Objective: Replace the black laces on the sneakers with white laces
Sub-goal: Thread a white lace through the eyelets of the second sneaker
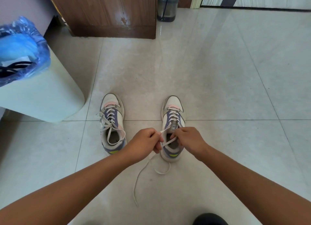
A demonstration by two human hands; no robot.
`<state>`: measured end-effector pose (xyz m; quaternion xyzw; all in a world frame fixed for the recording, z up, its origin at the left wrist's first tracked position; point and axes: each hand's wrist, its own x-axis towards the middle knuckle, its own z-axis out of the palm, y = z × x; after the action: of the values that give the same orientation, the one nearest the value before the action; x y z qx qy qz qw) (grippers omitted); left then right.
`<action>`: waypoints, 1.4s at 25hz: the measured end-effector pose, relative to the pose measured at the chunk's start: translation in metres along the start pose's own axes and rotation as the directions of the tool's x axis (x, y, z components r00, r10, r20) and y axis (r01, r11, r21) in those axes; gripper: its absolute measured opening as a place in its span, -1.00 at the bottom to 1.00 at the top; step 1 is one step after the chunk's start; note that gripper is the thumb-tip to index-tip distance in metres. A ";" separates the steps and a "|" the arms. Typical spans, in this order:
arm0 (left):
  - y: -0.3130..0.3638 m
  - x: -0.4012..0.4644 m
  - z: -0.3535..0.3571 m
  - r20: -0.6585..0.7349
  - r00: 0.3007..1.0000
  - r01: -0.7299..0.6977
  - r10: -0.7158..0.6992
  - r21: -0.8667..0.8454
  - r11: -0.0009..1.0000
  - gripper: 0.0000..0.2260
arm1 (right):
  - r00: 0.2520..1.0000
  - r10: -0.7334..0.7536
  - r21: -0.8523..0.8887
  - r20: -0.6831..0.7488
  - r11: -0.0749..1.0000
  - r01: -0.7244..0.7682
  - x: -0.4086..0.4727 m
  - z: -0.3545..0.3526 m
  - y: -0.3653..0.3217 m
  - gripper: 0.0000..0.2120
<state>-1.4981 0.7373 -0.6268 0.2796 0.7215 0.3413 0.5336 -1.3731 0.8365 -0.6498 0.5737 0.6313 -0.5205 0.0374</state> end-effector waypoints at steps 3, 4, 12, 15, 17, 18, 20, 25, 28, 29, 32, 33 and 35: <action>0.006 -0.012 0.002 0.083 0.995 0.063 -0.052 -0.145 0.987 -0.73 | 0.948 0.032 0.629 0.317 0.741 -0.235 -0.024 -0.020 -0.002 -0.75; 0.009 -0.016 0.004 0.132 0.990 0.064 -0.041 -0.172 0.983 -0.73 | 0.914 -0.016 0.709 0.405 0.637 -0.303 -0.030 -0.025 -0.001 -0.75; 0.006 -0.017 0.002 0.300 0.953 -0.195 -0.051 0.732 0.653 -0.69 | 0.915 -0.316 0.235 0.253 0.937 0.258 -0.056 -0.012 0.009 -0.69; 0.016 0.003 0.000 0.128 0.980 0.127 -0.151 0.177 0.976 -0.58 | 0.703 -0.674 -0.273 0.227 0.649 0.710 -0.053 -0.004 0.020 -0.72; 0.018 0.008 0.009 0.192 0.965 0.159 -0.176 0.101 0.982 -0.67 | 0.569 -0.786 -0.394 0.242 0.456 0.798 -0.048 0.000 0.029 -0.69; 0.018 0.008 0.012 0.195 0.967 0.144 -0.166 0.119 0.982 -0.72 | 0.576 -0.788 -0.374 0.217 0.477 0.795 -0.048 -0.001 0.029 -0.68; 0.016 0.011 0.013 0.145 0.974 0.164 -0.174 0.080 0.983 -0.75 | 0.770 -0.637 -0.119 0.042 0.762 0.637 -0.052 -0.014 0.023 -0.73; 0.026 0.023 -0.010 0.014 0.984 0.174 -0.176 -0.253 0.952 -0.73 | 0.968 -0.214 0.599 -0.132 0.761 0.250 -0.043 -0.063 0.011 -0.61; 0.033 0.033 -0.023 -0.070 0.993 0.076 -0.094 -0.222 0.972 -0.73 | 0.978 -0.132 0.824 -0.164 0.527 0.209 -0.031 -0.100 0.007 -0.64; 0.032 0.037 -0.028 -0.109 0.989 0.072 -0.101 -0.240 0.968 -0.73 | 0.978 -0.113 0.829 -0.176 0.519 0.209 -0.025 -0.113 0.011 -0.69; 0.024 0.043 -0.049 -0.107 0.976 0.124 -0.189 -0.442 0.889 -0.74 | 0.975 -0.056 0.708 -0.213 0.680 0.194 -0.011 -0.144 0.041 -0.80; 0.023 0.041 -0.057 -0.035 0.982 0.137 -0.184 -0.532 0.836 -0.72 | 0.972 -0.041 0.608 -0.232 0.774 0.177 -0.009 -0.152 0.054 -0.83; 0.023 0.034 -0.070 0.111 0.989 0.146 -0.098 -0.643 0.752 -0.69 | 0.965 -0.037 0.315 -0.260 0.942 0.121 -0.010 -0.163 0.074 -0.88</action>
<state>-1.5741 0.7640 -0.6141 0.0416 0.5560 0.5245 0.6435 -1.2234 0.9293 -0.6151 0.6072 0.5581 -0.5426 -0.1595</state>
